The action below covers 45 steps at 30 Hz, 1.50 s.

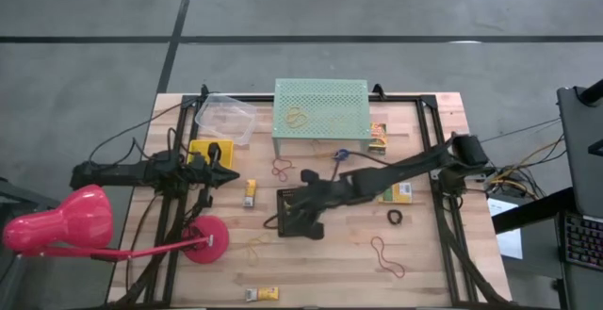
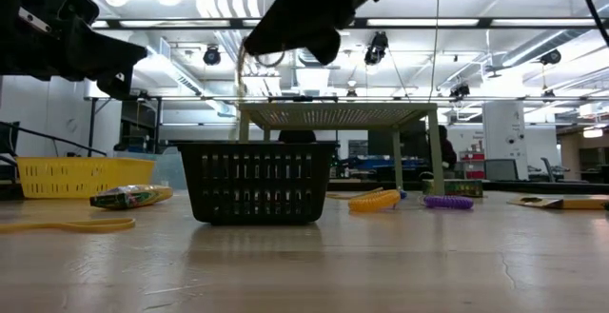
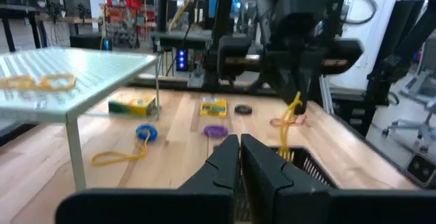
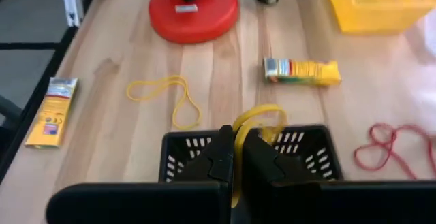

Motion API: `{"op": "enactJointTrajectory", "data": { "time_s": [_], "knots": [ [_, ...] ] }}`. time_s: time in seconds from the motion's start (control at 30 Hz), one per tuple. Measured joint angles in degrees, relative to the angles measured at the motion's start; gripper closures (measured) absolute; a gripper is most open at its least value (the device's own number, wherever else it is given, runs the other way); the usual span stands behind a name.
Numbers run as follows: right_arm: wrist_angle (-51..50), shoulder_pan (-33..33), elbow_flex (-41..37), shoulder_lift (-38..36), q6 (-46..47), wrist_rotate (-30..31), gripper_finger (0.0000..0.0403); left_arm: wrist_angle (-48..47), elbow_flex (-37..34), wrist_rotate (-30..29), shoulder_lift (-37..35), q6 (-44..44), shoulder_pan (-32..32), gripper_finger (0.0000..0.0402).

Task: Pick & Place Office Desk Supplies
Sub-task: Put the yellow rubber band from the shelf into the black bin

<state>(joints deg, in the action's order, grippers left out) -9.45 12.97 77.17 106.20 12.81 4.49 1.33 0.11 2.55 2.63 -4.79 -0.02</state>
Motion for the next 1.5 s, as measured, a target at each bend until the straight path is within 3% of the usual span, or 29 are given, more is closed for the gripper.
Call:
{"op": "enactJointTrajectory", "data": {
  "time_s": [0.27, 0.5, 0.97, 1.5],
  "knots": [
    [-4.53, 0.0, 0.19, 1.87, 6.49, 0.17, 0.0394, 0.19, 0.01, 0.0, 0.51, 0.0, -0.02, 0.0378],
    [-7.73, -0.02, -0.74, 1.81, 6.68, 1.82, 0.0394, 0.12, 0.01, 0.0, 1.31, 0.0, -0.02, 0.0378],
    [-7.14, -0.04, -1.47, 9.44, 4.8, 3.06, 0.0394, 0.17, 0.0, 0.0, 1.33, 0.02, 0.0, 0.0378],
    [-3.66, -0.39, -0.55, 8.78, 5.4, 2.94, 0.0391, 0.17, 0.01, 0.0, 1.33, 0.01, -0.02, 0.0378]
  ]
}}
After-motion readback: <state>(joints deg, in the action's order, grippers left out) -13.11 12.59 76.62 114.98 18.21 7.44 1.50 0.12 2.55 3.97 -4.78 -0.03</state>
